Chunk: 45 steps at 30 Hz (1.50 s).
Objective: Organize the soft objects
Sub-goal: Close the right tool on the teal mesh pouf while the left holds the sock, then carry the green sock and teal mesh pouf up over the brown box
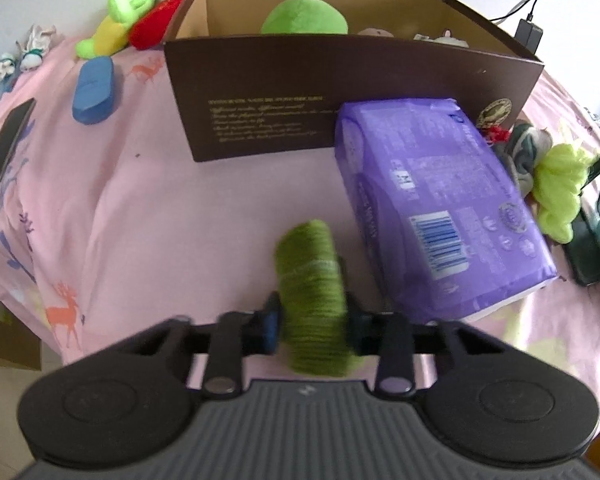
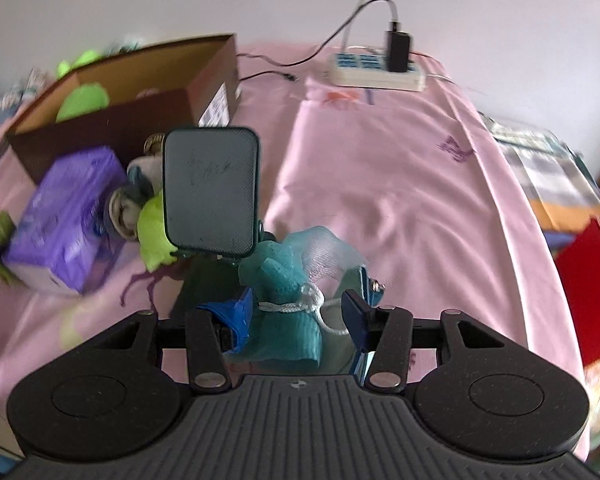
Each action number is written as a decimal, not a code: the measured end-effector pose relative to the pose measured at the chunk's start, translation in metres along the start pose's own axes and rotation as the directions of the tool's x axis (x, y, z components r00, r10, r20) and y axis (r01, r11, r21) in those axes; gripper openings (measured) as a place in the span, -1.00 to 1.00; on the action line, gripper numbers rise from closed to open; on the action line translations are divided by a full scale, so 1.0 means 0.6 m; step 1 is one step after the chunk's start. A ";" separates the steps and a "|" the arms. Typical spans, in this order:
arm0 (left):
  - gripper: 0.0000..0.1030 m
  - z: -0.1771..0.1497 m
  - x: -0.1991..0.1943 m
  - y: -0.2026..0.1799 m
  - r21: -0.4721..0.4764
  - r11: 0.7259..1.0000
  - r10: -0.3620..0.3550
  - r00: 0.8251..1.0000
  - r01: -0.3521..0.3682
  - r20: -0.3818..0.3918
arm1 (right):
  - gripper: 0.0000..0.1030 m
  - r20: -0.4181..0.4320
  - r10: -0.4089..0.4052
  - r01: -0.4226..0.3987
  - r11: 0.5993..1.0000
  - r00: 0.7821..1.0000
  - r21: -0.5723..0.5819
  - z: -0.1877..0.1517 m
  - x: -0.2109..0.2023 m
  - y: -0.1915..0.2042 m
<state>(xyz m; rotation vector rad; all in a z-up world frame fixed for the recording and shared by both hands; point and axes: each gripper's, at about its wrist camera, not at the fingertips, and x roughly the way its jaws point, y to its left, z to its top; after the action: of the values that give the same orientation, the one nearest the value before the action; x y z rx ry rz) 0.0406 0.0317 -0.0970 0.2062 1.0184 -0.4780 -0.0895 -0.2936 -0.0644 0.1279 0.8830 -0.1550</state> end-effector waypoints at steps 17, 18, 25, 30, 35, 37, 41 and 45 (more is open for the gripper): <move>-0.62 0.000 -0.045 0.000 -0.101 0.989 0.111 0.993 -0.106 0.044 | -0.83 -0.132 0.103 -0.112 0.992 0.986 -0.060 0.003 0.064 -0.004; -0.62 -0.001 -0.048 -0.001 -0.104 0.989 0.115 0.992 -0.109 0.046 | -0.89 -0.126 0.104 -0.111 0.993 0.987 -0.049 0.003 0.059 -0.006; -0.62 0.008 -0.063 -0.012 -0.105 0.988 0.120 0.990 -0.113 0.068 | -0.99 -0.086 0.083 -0.083 0.997 0.993 0.001 0.006 0.022 -0.018; -0.62 0.020 -0.071 -0.022 -0.085 0.992 0.102 0.991 -0.095 0.086 | -0.99 -0.039 0.072 -0.070 0.996 0.997 0.063 0.013 -0.005 -0.031; -0.62 0.034 -0.082 -0.031 -0.057 0.996 0.078 0.990 -0.072 0.114 | -0.98 0.013 0.029 -0.030 0.994 0.999 0.103 0.021 -0.029 -0.042; -0.62 0.040 -0.085 -0.033 -0.044 0.997 0.071 0.990 -0.066 0.120 | -0.98 0.033 0.010 -0.014 0.993 0.999 0.114 0.028 -0.037 -0.045; -0.62 0.051 -0.096 -0.032 -0.035 0.999 0.042 0.989 -0.038 0.140 | -0.98 0.085 -0.025 0.014 0.991 0.996 0.130 0.048 -0.055 -0.048; -0.62 0.065 -0.108 -0.027 -0.022 1.000 0.025 0.986 -0.021 0.167 | -0.98 0.155 -0.050 0.031 0.992 0.987 0.123 0.083 -0.072 -0.043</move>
<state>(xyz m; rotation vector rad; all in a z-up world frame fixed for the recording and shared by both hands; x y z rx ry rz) 0.0346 0.0210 -0.0210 0.1566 0.8551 -0.4559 -0.0837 -0.3240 -0.0006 0.2074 0.7186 -0.2529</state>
